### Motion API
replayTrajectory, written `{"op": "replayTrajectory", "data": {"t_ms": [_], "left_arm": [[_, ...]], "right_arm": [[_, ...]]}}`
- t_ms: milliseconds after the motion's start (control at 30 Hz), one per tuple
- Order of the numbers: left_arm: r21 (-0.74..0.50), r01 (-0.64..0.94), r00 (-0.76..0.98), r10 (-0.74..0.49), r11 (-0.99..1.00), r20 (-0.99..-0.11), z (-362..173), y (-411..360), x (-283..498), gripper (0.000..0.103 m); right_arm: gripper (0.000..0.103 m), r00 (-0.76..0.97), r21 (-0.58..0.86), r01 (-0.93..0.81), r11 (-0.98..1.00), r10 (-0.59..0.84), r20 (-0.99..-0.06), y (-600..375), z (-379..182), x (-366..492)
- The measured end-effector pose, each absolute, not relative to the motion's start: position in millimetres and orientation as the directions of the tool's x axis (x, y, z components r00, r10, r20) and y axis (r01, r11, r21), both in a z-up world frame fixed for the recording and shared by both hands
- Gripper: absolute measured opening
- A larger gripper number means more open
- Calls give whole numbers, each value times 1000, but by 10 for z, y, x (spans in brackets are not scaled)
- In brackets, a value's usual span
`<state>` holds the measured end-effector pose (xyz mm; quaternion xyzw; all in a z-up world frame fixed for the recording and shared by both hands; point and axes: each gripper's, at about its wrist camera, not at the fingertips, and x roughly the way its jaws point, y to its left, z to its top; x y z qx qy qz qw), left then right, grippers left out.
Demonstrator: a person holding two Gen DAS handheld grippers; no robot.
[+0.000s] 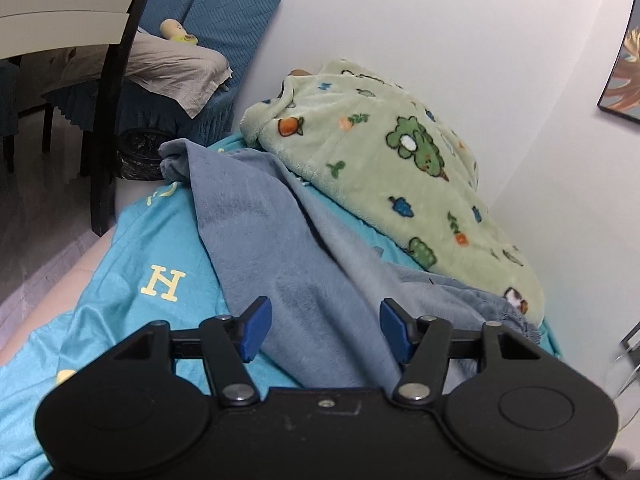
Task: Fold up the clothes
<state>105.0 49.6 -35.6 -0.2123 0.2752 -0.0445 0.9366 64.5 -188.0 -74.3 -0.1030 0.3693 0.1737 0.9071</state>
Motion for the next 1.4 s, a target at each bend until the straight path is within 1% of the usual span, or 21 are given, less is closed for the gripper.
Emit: {"op": "replayTrajectory", "data": {"t_ms": [133, 167, 200, 267, 333, 433, 500, 533, 600, 667, 700, 767, 867, 900, 967, 1067, 1100, 1167, 1200, 1300, 1400], "left_arm": [[-406, -30, 846, -193, 914, -497, -347, 508, 991, 56], [-404, -31, 846, -191, 914, -498, -347, 514, 978, 56], [-405, -31, 845, -193, 914, -499, -346, 522, 965, 56], [-412, -29, 844, -198, 911, -499, -344, 538, 941, 56], [-411, -31, 844, -196, 911, -499, -338, 535, 929, 56], [-410, -30, 842, -198, 912, -502, -338, 522, 924, 56], [-407, -32, 840, -196, 913, -506, -343, 513, 919, 57], [-405, -36, 838, -193, 914, -510, -352, 511, 917, 57], [-404, -51, 833, -184, 913, -522, -377, 515, 917, 57], [-410, -69, 826, -178, 910, -535, -409, 544, 925, 57], [-412, -77, 823, -175, 908, -540, -423, 556, 932, 57], [-411, -96, 817, -164, 907, -552, -446, 572, 952, 57], [-411, -125, 810, -147, 903, -568, -489, 586, 994, 57], [-408, -134, 808, -139, 903, -572, -504, 588, 1010, 57], [-399, -155, 804, -119, 904, -583, -538, 595, 1050, 57], [-393, -192, 792, -94, 899, -603, -601, 628, 1124, 57], [-396, -203, 788, -90, 896, -609, -621, 644, 1140, 57], [-402, -221, 782, -85, 888, -617, -654, 675, 1159, 57], [-403, -229, 781, -80, 886, -619, -664, 687, 1168, 57], [-404, -251, 782, -62, 880, -620, -681, 720, 1192, 57], [-421, -266, 790, -54, 867, -611, -679, 764, 1179, 57]], "right_arm": [[2, 573, -63, -376, 924, 179, -800, -1782, -1121, 701], [3, 581, -43, -354, 934, 183, -793, -1812, -1102, 713], [6, 591, 29, -307, 951, 215, -777, -1913, -1014, 723], [18, 617, 175, -213, 961, 272, -738, -2118, -837, 742], [50, 668, 328, -107, 939, 312, -675, -2417, -642, 662], [65, 763, 488, 8, 873, 310, -567, -2887, -382, 471], [72, 806, 512, 123, 850, 215, -551, -3221, -310, 384], [75, 806, 514, 215, 831, 146, -574, -3421, -346, 380], [75, 784, 509, 391, 767, 12, -621, -3819, -422, 372], [75, 736, 532, 535, 657, -52, -675, -4177, -647, 371], [75, 707, 538, 599, 594, -77, -703, -4352, -762, 371], [75, 658, 561, 677, 477, -51, -751, -4567, -1050, 380], [74, 666, 617, 689, 382, 2, -746, -4690, -1315, 438], [74, 678, 631, 679, 376, 10, -735, -4690, -1363, 474], [73, 664, 594, 676, 436, -11, -748, -4661, -1395, 591], [62, 641, 543, 694, 473, -63, -765, -4695, -1478, 697], [52, 639, 534, 696, 481, -74, -766, -4703, -1497, 724], [40, 643, 527, 694, 491, -93, -760, -4704, -1512, 771], [30, 654, 533, 686, 495, -98, -750, -4702, -1486, 812], [24, 706, 556, 645, 523, -130, -696, -4676, -1258, 670], [21, 783, 594, 578, 559, -174, -597, -4632, -902, 575]]}}
